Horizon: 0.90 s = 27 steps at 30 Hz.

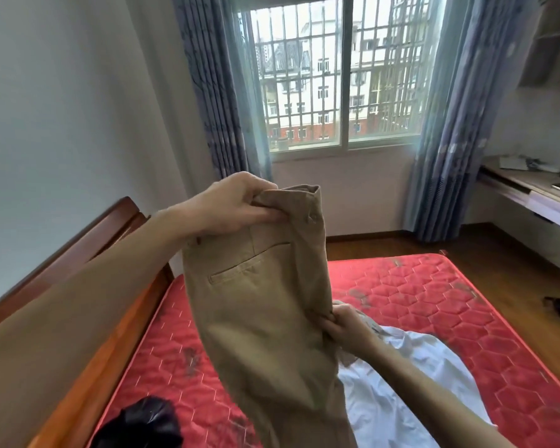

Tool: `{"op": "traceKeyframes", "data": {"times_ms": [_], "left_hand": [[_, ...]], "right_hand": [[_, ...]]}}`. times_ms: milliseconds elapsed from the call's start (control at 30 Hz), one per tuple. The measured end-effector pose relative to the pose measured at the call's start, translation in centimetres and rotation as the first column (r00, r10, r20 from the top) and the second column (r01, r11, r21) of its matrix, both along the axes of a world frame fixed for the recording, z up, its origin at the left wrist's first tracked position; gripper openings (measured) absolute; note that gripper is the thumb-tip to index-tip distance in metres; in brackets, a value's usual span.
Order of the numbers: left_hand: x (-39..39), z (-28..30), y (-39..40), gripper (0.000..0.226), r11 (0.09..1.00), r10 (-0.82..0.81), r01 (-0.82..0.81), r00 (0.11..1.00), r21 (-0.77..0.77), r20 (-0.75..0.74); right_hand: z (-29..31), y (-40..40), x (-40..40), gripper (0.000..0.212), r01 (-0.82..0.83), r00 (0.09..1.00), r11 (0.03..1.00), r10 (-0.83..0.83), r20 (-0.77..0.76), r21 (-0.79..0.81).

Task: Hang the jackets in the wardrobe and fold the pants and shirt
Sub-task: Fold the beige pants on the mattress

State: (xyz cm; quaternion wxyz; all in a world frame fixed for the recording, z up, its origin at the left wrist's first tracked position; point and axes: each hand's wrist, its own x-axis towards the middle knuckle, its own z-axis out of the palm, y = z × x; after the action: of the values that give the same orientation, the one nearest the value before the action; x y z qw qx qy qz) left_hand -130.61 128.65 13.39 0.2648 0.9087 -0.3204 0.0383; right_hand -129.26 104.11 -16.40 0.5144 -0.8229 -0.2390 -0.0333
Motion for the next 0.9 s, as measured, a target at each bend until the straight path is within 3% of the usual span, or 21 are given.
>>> {"op": "traceKeyframes", "data": {"times_ms": [67, 233, 300, 367, 433, 467, 533, 567, 600, 700, 733, 800, 900], "left_hand": [[0.3, -0.6, 0.2, 0.02, 0.998, 0.043, -0.042, 0.999, 0.036, -0.023], [1.0, 0.1, 2.3, 0.019, 0.998, 0.054, -0.052, 0.998, 0.045, -0.044], [1.4, 0.4, 3.1, 0.013, 0.998, 0.057, -0.056, 0.998, 0.037, -0.031], [1.6, 0.2, 4.0, 0.011, 0.997, 0.058, -0.055, 0.998, 0.055, -0.04], [1.6, -0.2, 4.8, 0.021, 0.995, 0.072, -0.067, 0.996, 0.075, -0.058], [1.6, -0.4, 5.3, 0.028, 0.994, 0.079, -0.073, 0.995, 0.083, -0.065], [1.9, -0.9, 6.2, 0.027, 0.99, 0.096, -0.089, 0.993, 0.105, -0.063], [2.0, -1.1, 6.5, 0.021, 0.989, 0.101, -0.093, 0.993, 0.116, -0.057], [2.1, -1.3, 6.7, 0.015, 0.988, 0.1, -0.092, 0.994, 0.123, -0.052], [1.8, -1.9, 7.3, 0.015, 0.99, 0.087, -0.082, 0.996, 0.118, -0.035], [1.8, -2.0, 7.9, 0.02, 0.989, 0.091, -0.088, 0.996, 0.116, -0.023], [1.5, -2.0, 8.9, 0.033, 0.988, 0.098, -0.097, 0.995, 0.12, -0.005], [1.3, -2.0, 12.6, 0.039, 0.99, 0.111, -0.105, 0.992, 0.099, -0.063]], "right_hand": [[0.0, 1.1, 0.5, 0.06, -0.01, 0.999, 0.997, 0.013, 0.034, -0.07], [0.1, 2.9, 0.6, 0.039, 0.112, 0.977, 0.988, -0.128, 0.17, 0.102], [-1.9, 3.1, 0.3, 0.034, 0.077, 0.995, 0.993, -0.071, 0.067, -0.088], [-3.6, 2.8, 0.2, 0.02, -0.059, 0.997, 0.89, 0.026, -0.078, -0.451], [-2.6, 2.6, 0.5, 0.016, -0.028, 0.999, 0.833, 0.004, -0.045, -0.552], [-1.1, 2.7, 0.8, 0.017, 0.045, 0.999, 0.886, -0.044, 0.013, -0.461], [3.6, 3.4, 1.1, 0.02, 0.115, 0.992, 0.993, -0.114, 0.047, -0.027], [6.4, 4.0, 1.3, 0.025, 0.066, 0.995, 0.986, -0.077, 0.067, 0.156], [9.4, 4.8, 1.5, 0.036, -0.016, 0.995, 0.972, -0.008, 0.101, 0.234], [16.8, 7.9, 1.8, 0.076, -0.233, 0.972, 0.945, 0.215, 0.097, 0.231], [18.5, 9.2, 2.0, 0.073, -0.26, 0.963, 0.948, 0.242, 0.116, 0.181], [20.9, 10.8, 2.5, 0.041, -0.253, 0.96, 0.964, 0.241, 0.142, 0.078], [22.1, 12.4, 3.3, 0.018, -0.263, 0.959, 0.958, 0.246, 0.14, 0.115]]}}
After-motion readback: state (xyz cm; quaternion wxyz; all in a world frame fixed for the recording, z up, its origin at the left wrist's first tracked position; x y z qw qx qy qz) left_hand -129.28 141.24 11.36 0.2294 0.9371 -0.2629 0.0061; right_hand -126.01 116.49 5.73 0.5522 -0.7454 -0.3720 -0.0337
